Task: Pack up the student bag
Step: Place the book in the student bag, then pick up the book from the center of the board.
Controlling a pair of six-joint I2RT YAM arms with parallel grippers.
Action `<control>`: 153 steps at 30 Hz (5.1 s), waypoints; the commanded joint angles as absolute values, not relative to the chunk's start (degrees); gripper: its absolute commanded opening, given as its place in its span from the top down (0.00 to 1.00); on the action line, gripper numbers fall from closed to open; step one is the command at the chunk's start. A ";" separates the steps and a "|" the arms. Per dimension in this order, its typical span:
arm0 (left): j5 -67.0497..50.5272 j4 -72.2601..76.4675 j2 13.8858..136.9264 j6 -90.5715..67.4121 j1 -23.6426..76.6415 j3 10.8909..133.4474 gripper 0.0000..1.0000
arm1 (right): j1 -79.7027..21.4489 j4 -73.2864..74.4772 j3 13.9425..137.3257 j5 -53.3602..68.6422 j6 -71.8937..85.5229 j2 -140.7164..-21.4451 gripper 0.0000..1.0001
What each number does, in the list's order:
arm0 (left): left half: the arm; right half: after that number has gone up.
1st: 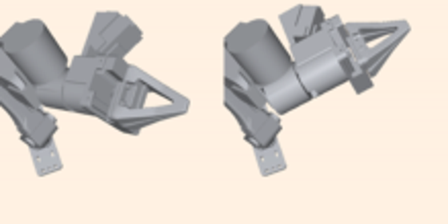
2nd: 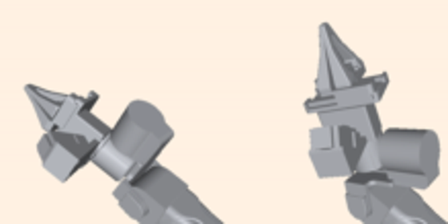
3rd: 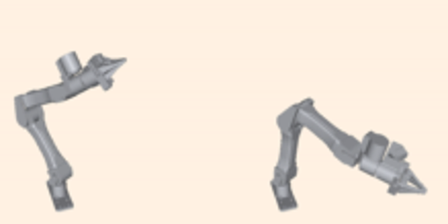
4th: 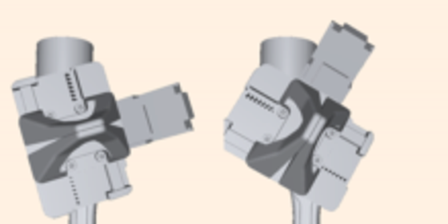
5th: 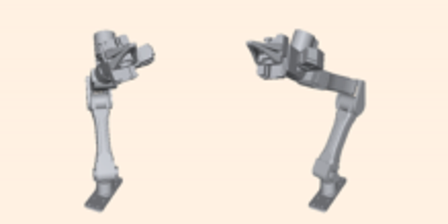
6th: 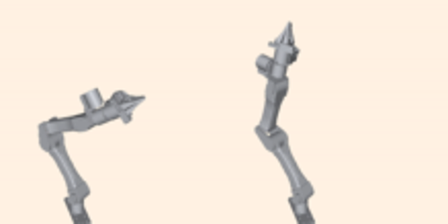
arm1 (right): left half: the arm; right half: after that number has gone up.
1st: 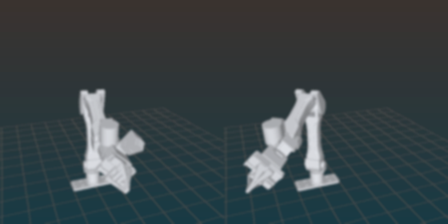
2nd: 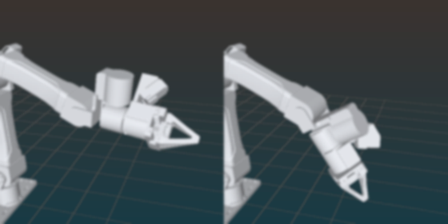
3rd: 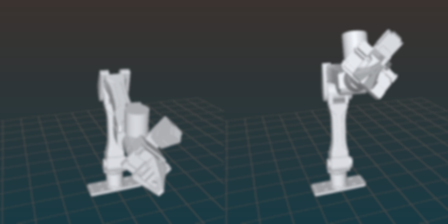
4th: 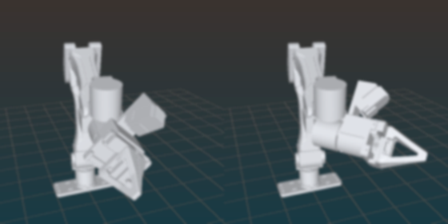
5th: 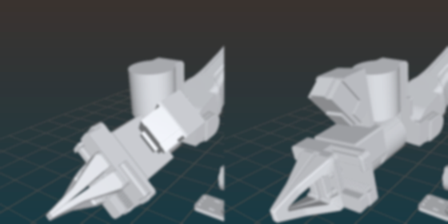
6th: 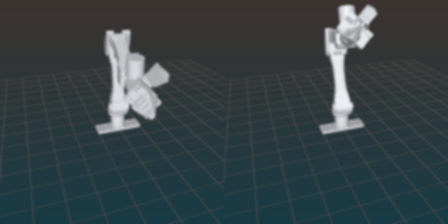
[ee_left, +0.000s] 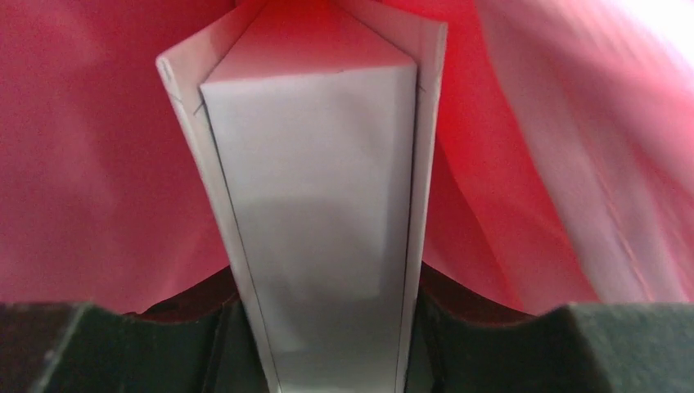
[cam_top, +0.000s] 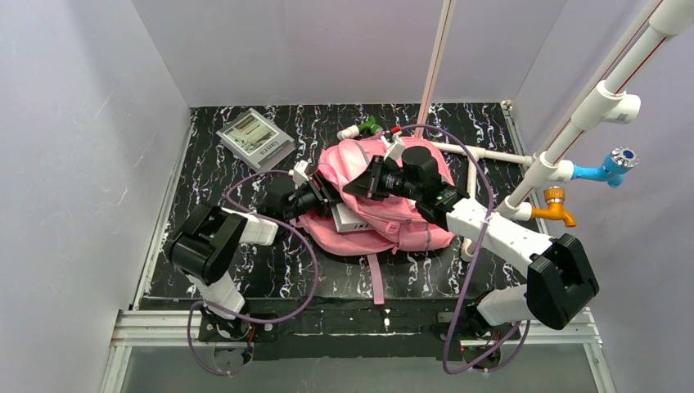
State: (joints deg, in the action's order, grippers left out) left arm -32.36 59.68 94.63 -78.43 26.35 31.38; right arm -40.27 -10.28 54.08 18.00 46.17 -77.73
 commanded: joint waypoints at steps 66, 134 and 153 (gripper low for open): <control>-26.99 42.56 114.44 -57.88 -11.95 58.30 0.71 | -50.63 5.10 59.17 3.73 17.60 -77.65 0.37; -32.78 -2.34 73.15 -53.54 -13.01 47.06 1.00 | -62.16 -56.48 64.91 -4.87 -37.39 -116.82 0.02; -35.70 -4.67 71.98 -55.44 -13.01 48.34 1.00 | -60.82 -53.05 79.67 4.79 -31.17 -126.93 0.10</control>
